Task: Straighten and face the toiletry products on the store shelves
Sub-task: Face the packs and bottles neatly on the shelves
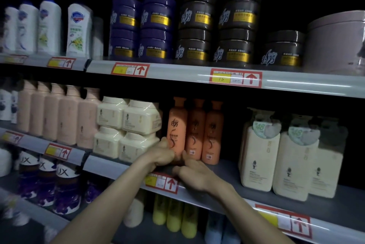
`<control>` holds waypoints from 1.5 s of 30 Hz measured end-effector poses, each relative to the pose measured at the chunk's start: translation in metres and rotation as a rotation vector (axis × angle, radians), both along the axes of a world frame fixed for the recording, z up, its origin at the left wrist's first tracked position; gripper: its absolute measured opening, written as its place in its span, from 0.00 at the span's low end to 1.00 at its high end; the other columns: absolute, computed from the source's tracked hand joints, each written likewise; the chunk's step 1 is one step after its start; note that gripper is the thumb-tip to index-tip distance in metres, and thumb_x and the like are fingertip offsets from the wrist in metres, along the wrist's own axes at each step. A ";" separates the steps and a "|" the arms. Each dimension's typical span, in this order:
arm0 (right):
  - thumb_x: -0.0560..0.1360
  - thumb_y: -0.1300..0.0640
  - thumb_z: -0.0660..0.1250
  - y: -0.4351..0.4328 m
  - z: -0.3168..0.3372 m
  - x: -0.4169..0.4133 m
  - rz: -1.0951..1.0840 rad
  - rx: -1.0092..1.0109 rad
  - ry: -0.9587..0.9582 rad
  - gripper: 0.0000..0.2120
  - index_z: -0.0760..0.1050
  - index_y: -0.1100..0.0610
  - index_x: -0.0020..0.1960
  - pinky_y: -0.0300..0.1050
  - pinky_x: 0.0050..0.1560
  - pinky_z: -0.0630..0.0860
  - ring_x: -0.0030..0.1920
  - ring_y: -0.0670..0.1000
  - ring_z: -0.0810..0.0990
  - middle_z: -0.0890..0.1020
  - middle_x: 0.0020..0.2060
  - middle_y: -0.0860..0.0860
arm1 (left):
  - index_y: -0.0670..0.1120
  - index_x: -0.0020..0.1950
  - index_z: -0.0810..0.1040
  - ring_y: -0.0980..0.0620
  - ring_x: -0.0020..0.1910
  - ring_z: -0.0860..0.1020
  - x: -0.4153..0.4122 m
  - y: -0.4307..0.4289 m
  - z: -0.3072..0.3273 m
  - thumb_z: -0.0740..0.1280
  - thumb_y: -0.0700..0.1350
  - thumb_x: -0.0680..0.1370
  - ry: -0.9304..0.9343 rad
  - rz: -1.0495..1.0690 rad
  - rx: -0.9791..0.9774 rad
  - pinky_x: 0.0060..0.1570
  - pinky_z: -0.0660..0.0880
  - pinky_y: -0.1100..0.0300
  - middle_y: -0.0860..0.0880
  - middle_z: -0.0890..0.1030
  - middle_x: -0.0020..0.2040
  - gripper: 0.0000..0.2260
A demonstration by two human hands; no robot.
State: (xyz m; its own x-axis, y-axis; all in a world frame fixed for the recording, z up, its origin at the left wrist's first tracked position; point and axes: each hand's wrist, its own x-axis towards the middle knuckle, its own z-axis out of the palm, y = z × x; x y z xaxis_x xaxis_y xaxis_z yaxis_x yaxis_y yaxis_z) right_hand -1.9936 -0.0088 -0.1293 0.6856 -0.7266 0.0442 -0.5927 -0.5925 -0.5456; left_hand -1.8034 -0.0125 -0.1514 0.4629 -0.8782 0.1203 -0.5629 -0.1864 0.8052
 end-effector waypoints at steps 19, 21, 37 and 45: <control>0.72 0.40 0.64 -0.025 -0.009 -0.032 -0.125 -0.051 -0.080 0.31 0.74 0.54 0.70 0.52 0.67 0.74 0.68 0.60 0.76 0.78 0.69 0.57 | 0.46 0.70 0.67 0.47 0.62 0.77 -0.017 0.009 0.016 0.69 0.35 0.75 0.251 -0.076 -0.120 0.66 0.74 0.48 0.45 0.78 0.62 0.25; 0.67 0.38 0.65 -0.026 -0.009 -0.032 -0.103 -0.046 -0.073 0.30 0.78 0.52 0.64 0.52 0.63 0.77 0.61 0.56 0.80 0.81 0.62 0.53 | 0.45 0.70 0.67 0.46 0.64 0.76 -0.018 0.004 0.017 0.69 0.33 0.75 0.258 -0.071 -0.151 0.67 0.73 0.48 0.45 0.78 0.62 0.25; 0.77 0.46 0.61 -0.017 -0.002 -0.011 0.048 0.039 -0.059 0.28 0.66 0.46 0.76 0.49 0.67 0.69 0.70 0.56 0.73 0.74 0.73 0.53 | 0.46 0.64 0.74 0.47 0.59 0.78 -0.023 0.014 0.016 0.72 0.54 0.77 -0.232 0.091 0.028 0.59 0.73 0.55 0.47 0.81 0.60 0.20; 0.77 0.48 0.63 -0.037 -0.011 -0.057 -0.252 -0.067 -0.096 0.24 0.73 0.62 0.67 0.49 0.61 0.74 0.65 0.64 0.77 0.76 0.67 0.63 | 0.49 0.66 0.80 0.51 0.63 0.78 -0.064 0.033 0.004 0.68 0.46 0.78 -0.108 0.088 -0.124 0.68 0.74 0.52 0.50 0.82 0.63 0.16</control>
State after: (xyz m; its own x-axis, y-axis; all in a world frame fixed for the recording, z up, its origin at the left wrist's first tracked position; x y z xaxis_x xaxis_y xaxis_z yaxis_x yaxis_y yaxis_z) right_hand -2.0503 -0.0461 -0.1399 0.4743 -0.8668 0.1541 -0.6731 -0.4698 -0.5712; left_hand -1.8675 0.0203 -0.1479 0.5155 -0.8105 0.2781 -0.6333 -0.1417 0.7608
